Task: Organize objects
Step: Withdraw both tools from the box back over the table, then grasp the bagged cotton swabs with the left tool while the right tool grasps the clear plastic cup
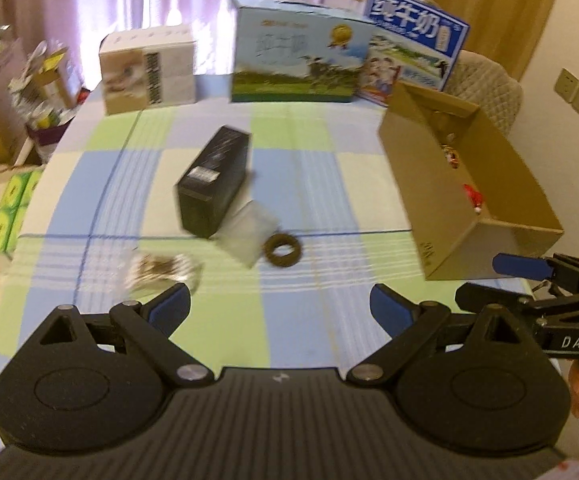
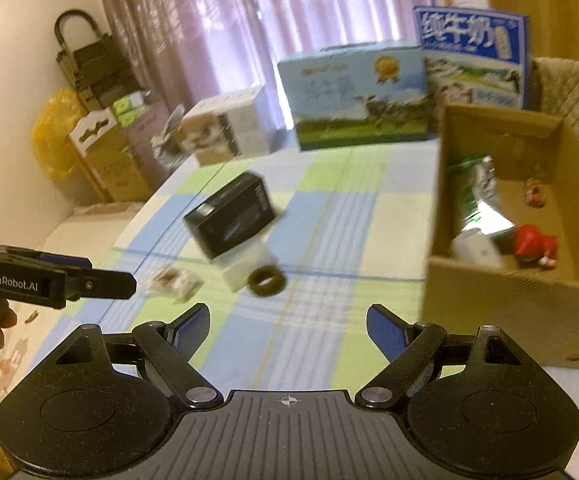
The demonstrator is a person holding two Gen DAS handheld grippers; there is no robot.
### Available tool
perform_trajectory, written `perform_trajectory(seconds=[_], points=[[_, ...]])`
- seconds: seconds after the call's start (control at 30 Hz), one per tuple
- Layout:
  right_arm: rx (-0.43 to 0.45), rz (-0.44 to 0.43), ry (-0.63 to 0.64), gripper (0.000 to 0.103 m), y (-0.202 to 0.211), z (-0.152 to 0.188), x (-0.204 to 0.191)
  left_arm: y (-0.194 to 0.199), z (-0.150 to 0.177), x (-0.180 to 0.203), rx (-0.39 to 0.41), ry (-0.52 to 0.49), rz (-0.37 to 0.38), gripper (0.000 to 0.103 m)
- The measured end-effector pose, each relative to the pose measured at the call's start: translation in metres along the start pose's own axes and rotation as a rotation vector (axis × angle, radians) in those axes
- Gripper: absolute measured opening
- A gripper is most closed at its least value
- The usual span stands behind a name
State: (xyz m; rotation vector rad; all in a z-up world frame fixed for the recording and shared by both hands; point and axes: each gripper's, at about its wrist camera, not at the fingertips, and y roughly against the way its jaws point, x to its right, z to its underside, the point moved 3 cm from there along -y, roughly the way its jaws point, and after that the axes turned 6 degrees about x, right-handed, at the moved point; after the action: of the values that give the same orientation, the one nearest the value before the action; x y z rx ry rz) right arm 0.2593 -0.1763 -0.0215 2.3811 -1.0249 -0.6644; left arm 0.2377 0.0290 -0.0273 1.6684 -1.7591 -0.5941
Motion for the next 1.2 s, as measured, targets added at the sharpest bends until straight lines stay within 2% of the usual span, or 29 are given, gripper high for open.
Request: perform_trajectory(seconds=[0.3, 0.6, 1.2], points=[[-0.068, -0.02, 0.023, 0.083, -0.04, 0.017, -0.03, -0.006, 0.015, -0.046, -0.03, 0.034, -0.079, 0.095], [-0.122, -0.007, 0.07, 0.083, -0.081, 0.021, -0.039, -0.025, 0.021, -0.073, -0.065, 0.048, -0.115, 0.095], [-0.149, 0.027, 0.092, 0.083, -0.143, -0.001, -0.019, -0.126, 0.011, -0.1, -0.152, 0.046, -0.181, 0.095]])
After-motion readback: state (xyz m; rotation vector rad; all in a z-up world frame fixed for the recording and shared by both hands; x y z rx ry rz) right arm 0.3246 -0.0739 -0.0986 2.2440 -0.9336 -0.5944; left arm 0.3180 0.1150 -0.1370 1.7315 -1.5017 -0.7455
